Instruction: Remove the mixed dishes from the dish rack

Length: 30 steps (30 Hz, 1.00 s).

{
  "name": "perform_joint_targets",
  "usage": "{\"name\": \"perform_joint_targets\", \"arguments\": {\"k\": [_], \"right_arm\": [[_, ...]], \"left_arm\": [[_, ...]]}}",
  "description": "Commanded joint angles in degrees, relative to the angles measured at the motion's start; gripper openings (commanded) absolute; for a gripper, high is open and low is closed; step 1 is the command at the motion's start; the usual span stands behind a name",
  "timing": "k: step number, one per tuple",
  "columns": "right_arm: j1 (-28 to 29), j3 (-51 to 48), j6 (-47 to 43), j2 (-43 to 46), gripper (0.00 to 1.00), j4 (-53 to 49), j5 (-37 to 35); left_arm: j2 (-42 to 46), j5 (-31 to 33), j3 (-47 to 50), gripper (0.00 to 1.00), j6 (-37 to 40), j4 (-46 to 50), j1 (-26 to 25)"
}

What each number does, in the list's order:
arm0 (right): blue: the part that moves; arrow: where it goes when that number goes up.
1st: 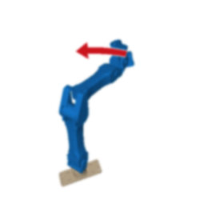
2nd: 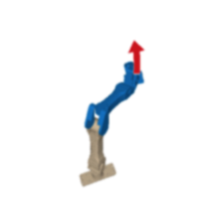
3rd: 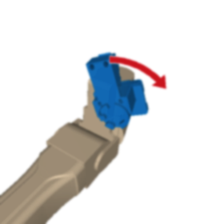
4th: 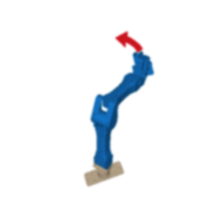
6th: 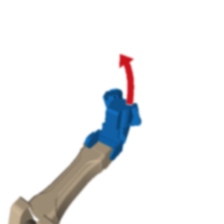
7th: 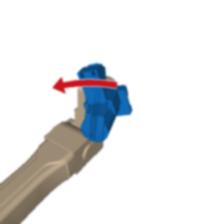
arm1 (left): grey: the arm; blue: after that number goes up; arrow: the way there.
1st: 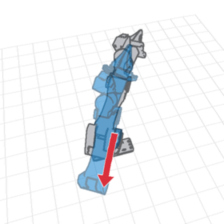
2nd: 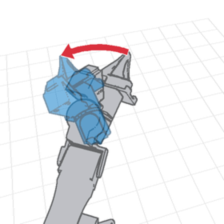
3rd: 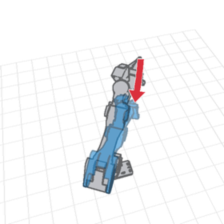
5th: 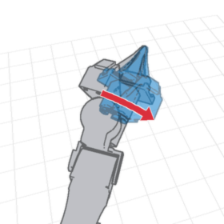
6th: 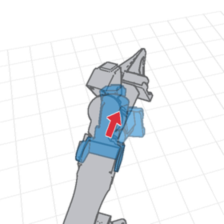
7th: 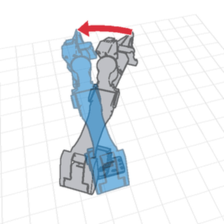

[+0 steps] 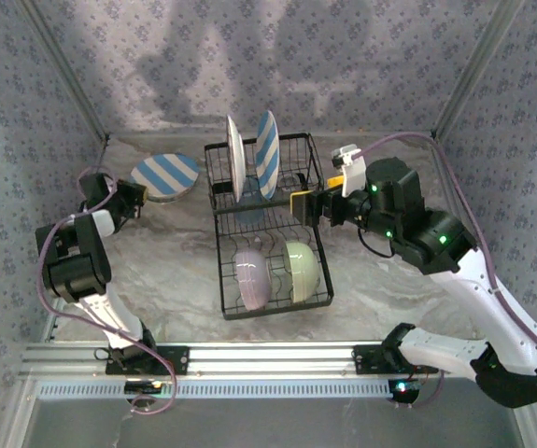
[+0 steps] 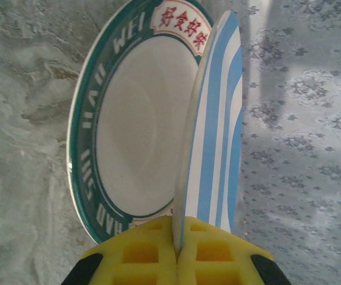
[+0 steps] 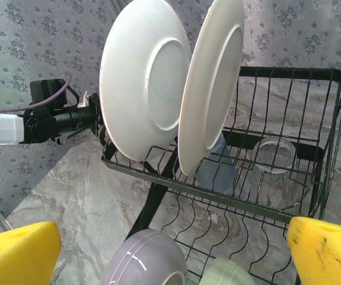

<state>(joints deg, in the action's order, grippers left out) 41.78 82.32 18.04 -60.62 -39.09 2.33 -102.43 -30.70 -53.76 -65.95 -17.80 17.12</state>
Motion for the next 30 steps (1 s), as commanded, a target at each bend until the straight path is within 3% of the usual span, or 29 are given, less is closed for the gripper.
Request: {"name": "perform_joint_targets", "arguments": {"k": [1, 22, 30], "right_arm": [[0.4, -0.3, 1.0, 0.9, 1.00, 0.6, 0.6], [1.3, -0.9, 1.6, 1.1, 1.00, -0.7, -0.6], [1.4, -0.8, 1.5, 0.9, 1.00, -0.7, -0.9]], "left_arm": [[-1.1, 0.6, -3.2, 0.00, 2.3, -2.2, -0.2], [-7.5, 0.6, -8.0, 0.00, 3.7, -0.2, -1.2], [-8.1, 0.8, -7.8, 0.08, 4.1, -0.1, -1.3]]}}
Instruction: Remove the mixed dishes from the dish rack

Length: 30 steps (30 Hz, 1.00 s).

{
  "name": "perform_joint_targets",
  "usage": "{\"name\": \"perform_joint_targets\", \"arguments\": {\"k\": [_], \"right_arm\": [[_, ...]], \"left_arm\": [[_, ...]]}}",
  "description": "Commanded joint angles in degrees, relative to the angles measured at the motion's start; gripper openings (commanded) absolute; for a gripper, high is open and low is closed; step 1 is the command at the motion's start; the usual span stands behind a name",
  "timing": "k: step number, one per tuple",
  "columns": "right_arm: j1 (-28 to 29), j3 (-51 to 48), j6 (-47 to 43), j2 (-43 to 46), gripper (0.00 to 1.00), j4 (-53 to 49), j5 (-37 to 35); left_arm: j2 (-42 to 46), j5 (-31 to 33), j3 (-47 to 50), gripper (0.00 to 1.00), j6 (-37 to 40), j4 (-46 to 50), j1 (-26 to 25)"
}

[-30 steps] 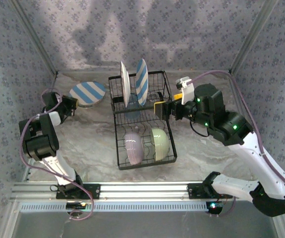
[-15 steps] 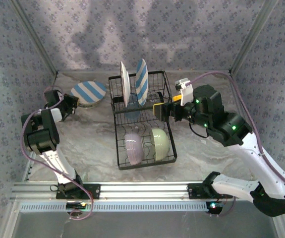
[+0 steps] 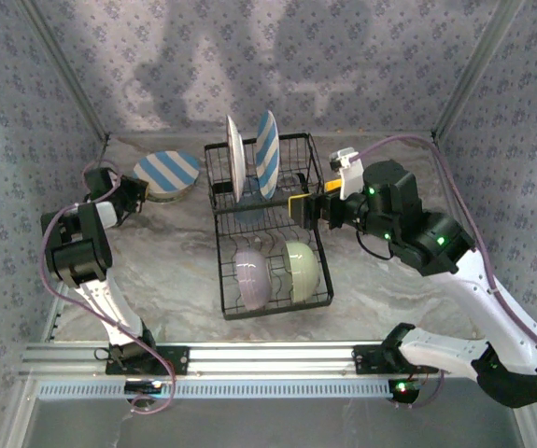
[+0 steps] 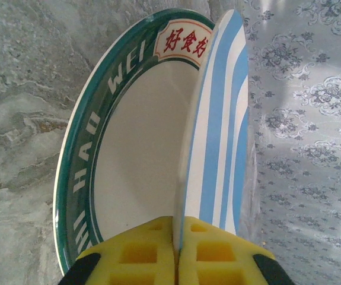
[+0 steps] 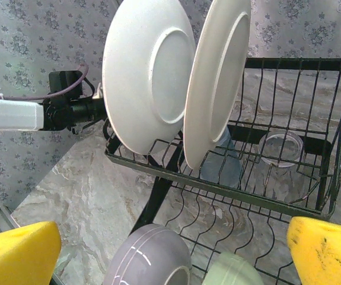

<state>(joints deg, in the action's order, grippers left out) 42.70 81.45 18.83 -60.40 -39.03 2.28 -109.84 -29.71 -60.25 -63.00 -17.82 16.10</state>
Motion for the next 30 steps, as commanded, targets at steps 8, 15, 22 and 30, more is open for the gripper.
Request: {"name": "perform_joint_targets", "arguments": {"k": [8, 15, 22, 30], "right_arm": [[1.2, -1.4, 0.7, 0.9, 1.00, 0.7, 1.5], [1.5, -1.9, 0.5, 0.6, 1.00, 2.5, 7.9], [2.0, -2.0, 0.6, -0.3, 1.00, 1.4, 9.3], [2.9, -1.5, 0.5, -0.6, 1.00, 0.3, 7.7]], "left_arm": [[-0.9, -0.1, -0.5, 0.22, 0.9, -0.4, -0.1], [-1.1, -0.3, 0.7, 0.30, 0.1, -1.7, -0.1], [-0.2, -0.2, 1.2, 0.43, 0.3, -1.5, -0.1], [1.5, 0.2, 1.2, 0.59, 0.5, 0.0, -0.1]]}}
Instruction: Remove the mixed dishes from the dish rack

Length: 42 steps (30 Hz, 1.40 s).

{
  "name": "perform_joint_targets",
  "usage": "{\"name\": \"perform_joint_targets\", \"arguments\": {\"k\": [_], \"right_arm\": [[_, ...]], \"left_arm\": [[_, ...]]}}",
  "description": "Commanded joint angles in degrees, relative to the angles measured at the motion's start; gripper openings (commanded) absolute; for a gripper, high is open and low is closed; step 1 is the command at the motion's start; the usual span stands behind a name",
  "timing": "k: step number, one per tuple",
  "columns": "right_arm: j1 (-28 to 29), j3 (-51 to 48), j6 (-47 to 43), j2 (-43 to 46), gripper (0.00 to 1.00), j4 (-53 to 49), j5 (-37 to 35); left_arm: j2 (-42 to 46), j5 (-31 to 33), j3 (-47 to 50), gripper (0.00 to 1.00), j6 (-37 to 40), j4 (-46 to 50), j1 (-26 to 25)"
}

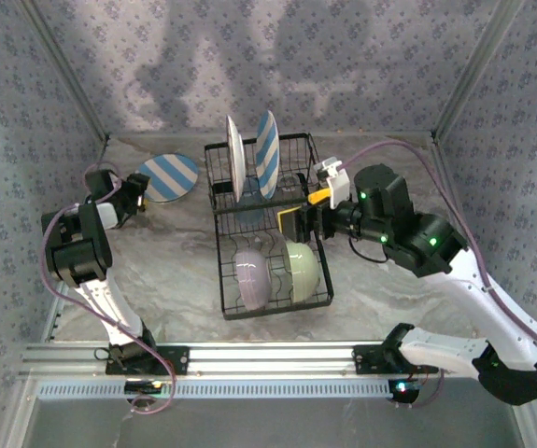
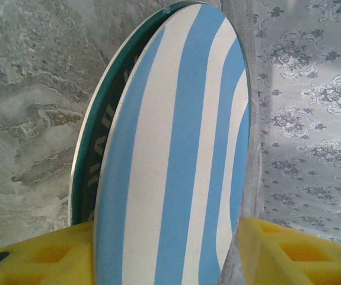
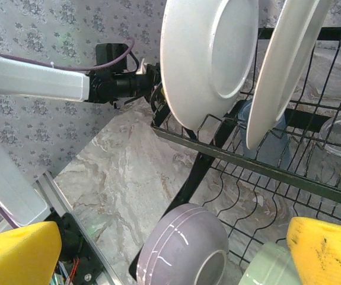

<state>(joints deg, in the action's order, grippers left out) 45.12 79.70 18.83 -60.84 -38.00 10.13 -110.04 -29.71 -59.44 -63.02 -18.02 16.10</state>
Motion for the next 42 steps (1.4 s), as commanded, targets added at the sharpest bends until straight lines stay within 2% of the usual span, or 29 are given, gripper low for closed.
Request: {"name": "perform_joint_targets", "arguments": {"k": [1, 7, 10, 11, 15, 20, 29, 34, 42], "right_arm": [[0.6, 0.4, 0.4, -0.2, 0.99, -1.0, -0.5], [0.6, 1.9, 0.3, -0.5, 1.00, -3.0, -2.9], [0.7, 2.9, 0.4, -1.1, 1.00, -4.7, -5.6], [0.8, 3.2, 0.5, -1.4, 1.00, -5.3, -6.7], [1.0, 4.7, 0.4, -2.7, 1.00, -7.7, -10.7], [1.7, 5.8, 0.5, -3.9, 1.00, -8.1, -11.7], [2.8, 7.0, 0.8, -5.0, 1.00, -8.5, -12.7], [3.3, 7.1, 0.9, -4.9, 1.00, -8.9, -13.7], [3.3, 10.0, 0.0, -8.0, 1.00, -12.4, -20.7]], "left_arm": [[1.9, 0.4, 0.4, 0.61, 0.6, 0.7, -0.1], [3.5, 1.1, -1.2, 0.80, 2.4, 5.7, -0.1], [4.6, 2.2, -3.0, 0.97, 3.8, 10.7, -0.1], [4.7, 2.3, -3.8, 0.99, 4.4, 12.6, -0.2], [4.2, 2.6, -7.9, 0.99, 6.1, 19.9, -0.2], [1.5, 4.0, -14.0, 0.99, 9.1, 29.9, -1.0], [-2.4, 3.9, -18.5, 0.99, 9.5, 33.8, -2.7], [-1.4, 5.3, -17.6, 0.99, 9.6, 34.4, -2.7], [2.9, 12.5, -18.6, 0.99, 13.6, 43.2, -2.7]]}}
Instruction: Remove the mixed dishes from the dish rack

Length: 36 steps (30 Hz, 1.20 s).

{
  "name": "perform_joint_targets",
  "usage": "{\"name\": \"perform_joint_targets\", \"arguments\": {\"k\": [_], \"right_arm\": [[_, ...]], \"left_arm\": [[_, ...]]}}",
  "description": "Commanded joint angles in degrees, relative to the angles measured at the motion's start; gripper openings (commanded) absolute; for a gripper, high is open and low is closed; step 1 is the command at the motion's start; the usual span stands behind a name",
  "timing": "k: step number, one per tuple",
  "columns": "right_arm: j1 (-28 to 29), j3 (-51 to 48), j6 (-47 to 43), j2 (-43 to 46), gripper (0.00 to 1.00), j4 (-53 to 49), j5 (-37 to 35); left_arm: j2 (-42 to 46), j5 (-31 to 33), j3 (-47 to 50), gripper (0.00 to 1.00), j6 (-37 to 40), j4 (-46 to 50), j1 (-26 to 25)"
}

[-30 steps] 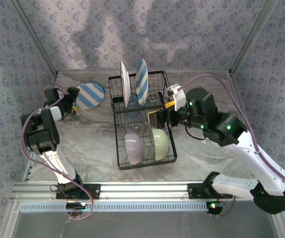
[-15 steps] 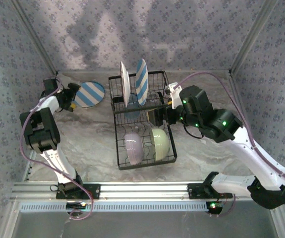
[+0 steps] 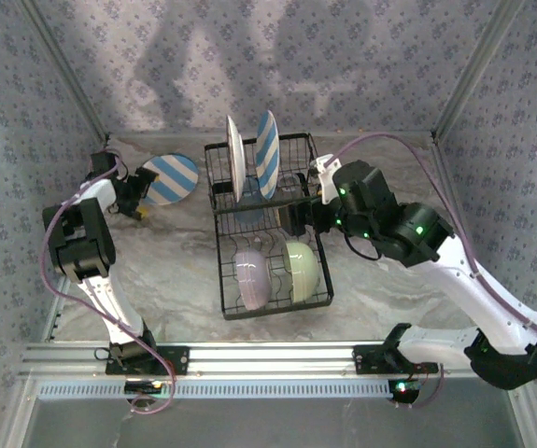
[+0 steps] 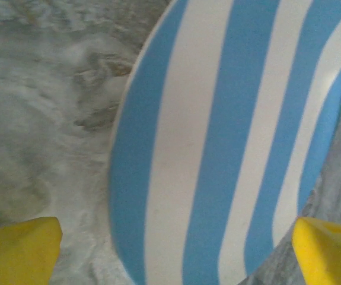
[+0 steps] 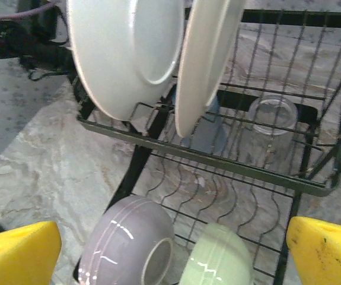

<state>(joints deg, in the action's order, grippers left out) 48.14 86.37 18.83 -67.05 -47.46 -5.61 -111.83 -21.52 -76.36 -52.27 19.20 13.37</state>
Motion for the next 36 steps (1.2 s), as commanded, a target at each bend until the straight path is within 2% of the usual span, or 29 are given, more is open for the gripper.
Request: {"name": "perform_joint_targets", "arguments": {"k": [1, 7, 11, 13, 16, 18, 24, 30, 36], "right_arm": [[0.3, 4.1, -0.4, -2.5, 1.00, -3.3, -5.5], [0.4, 9.6, -2.7, -7.7, 1.00, -4.5, -7.3], [0.4, 12.8, -4.4, -10.9, 0.99, -4.1, -7.3], [0.4, 14.3, -5.0, -12.5, 0.98, -3.9, -6.9], [0.1, 17.0, -4.7, -15.1, 0.96, -3.8, -6.0], [-0.5, 19.3, -4.5, -17.1, 0.90, -3.9, -5.2], [-2.0, 26.5, -3.5, -23.5, 0.82, -5.4, -5.3], [-3.4, 30.6, -2.9, -27.5, 0.72, -5.8, -5.6], [-3.9, 33.8, -2.5, -30.2, 0.65, -6.4, -6.6]], "left_arm": [[5.5, 5.3, -1.5, 0.99, 3.0, 6.8, 0.0], [15.5, 11.9, -0.5, 0.99, 3.8, 11.7, 0.0], [26.1, 10.9, 2.0, 0.99, 5.0, 12.0, -0.2], [32.0, 8.3, 3.6, 0.99, 6.2, 11.4, -0.6], [40.4, -1.7, 6.1, 0.99, 9.0, 7.6, -1.3], [45.9, -9.9, 8.2, 0.99, 11.3, 4.3, -2.1], [60.5, -25.5, 17.5, 0.99, 16.4, -0.9, -6.0], [73.6, -29.5, 27.0, 0.99, 22.8, -3.1, -9.8], [80.3, -28.6, 35.3, 0.99, 18.0, -15.7, -13.3]]}}
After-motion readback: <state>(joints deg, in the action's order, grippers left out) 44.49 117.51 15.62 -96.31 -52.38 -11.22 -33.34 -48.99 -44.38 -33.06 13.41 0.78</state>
